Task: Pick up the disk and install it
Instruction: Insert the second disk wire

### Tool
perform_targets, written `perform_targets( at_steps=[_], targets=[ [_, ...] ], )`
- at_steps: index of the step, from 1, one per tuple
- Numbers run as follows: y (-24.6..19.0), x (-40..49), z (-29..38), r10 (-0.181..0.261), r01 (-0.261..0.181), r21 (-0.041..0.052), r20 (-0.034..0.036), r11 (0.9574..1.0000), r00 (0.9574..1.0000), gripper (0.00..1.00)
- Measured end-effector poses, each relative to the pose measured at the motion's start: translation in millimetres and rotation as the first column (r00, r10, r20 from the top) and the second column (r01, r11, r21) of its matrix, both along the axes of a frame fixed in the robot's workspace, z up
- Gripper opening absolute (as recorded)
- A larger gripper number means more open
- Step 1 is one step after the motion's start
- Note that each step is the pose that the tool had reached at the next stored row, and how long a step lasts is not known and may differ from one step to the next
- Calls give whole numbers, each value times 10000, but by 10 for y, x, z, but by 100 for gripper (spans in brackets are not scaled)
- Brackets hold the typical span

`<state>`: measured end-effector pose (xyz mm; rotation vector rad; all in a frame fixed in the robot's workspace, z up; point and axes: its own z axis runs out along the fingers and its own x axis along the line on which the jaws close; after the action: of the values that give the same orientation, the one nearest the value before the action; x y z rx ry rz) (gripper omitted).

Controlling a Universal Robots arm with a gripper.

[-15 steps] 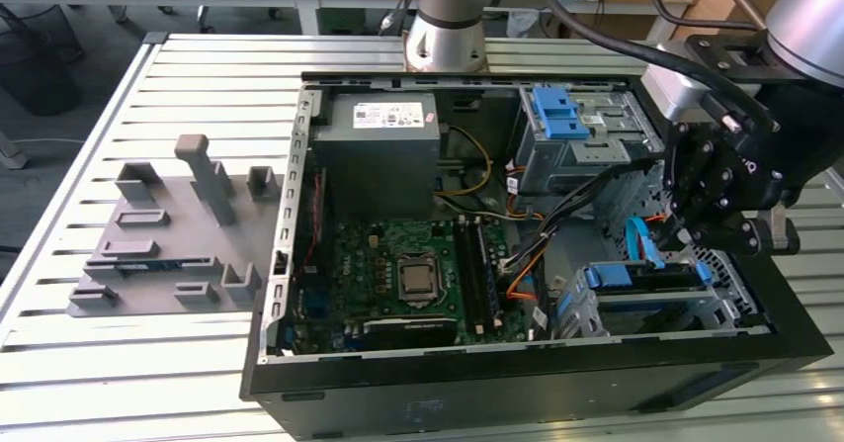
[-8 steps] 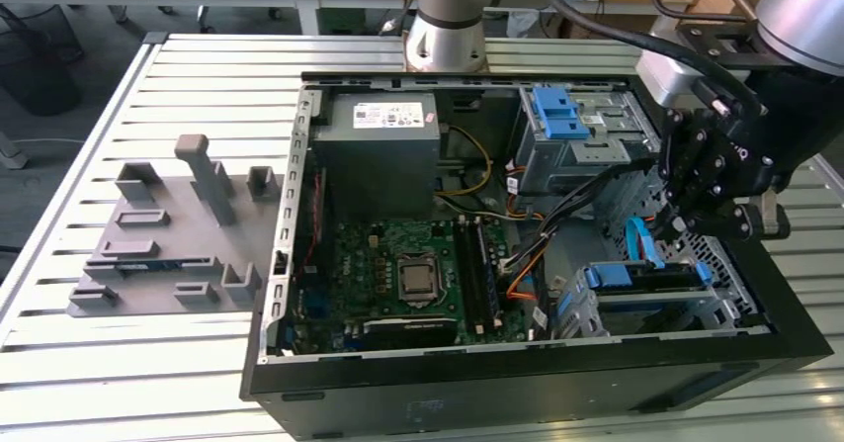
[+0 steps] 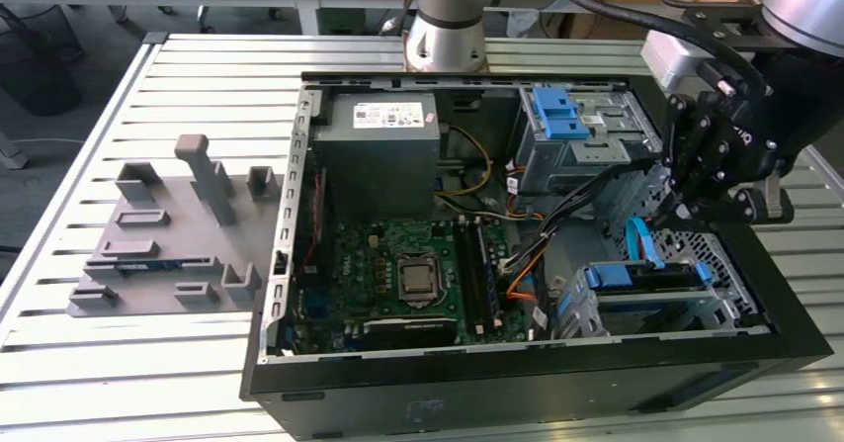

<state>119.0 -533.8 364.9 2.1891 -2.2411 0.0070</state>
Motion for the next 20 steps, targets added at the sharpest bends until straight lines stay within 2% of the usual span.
perform_targets(
  at_steps=[6, 11, 13, 15, 18, 19, 20],
  targets=[
    [20, 104, 0, 0, 0, 4, 0, 10000, 10000, 11],
    [34, 119, 48, -1, 1, 2, 0, 10000, 10000, 11],
    [40, 142, 47, 0, 0, 4, 0, 10000, 10000, 11],
    [66, 164, 39, 1, -1, -8, 0, 10000, 10000, 11],
    [85, 168, 31, -2, 2, -73, 0, 10000, 10000, 11],
    [85, 168, 31, -3, 3, -124, 0, 9999, 10000, 11],
    [86, 168, 29, -3, 3, -187, 0, 9998, 10000, 17]
  ],
)
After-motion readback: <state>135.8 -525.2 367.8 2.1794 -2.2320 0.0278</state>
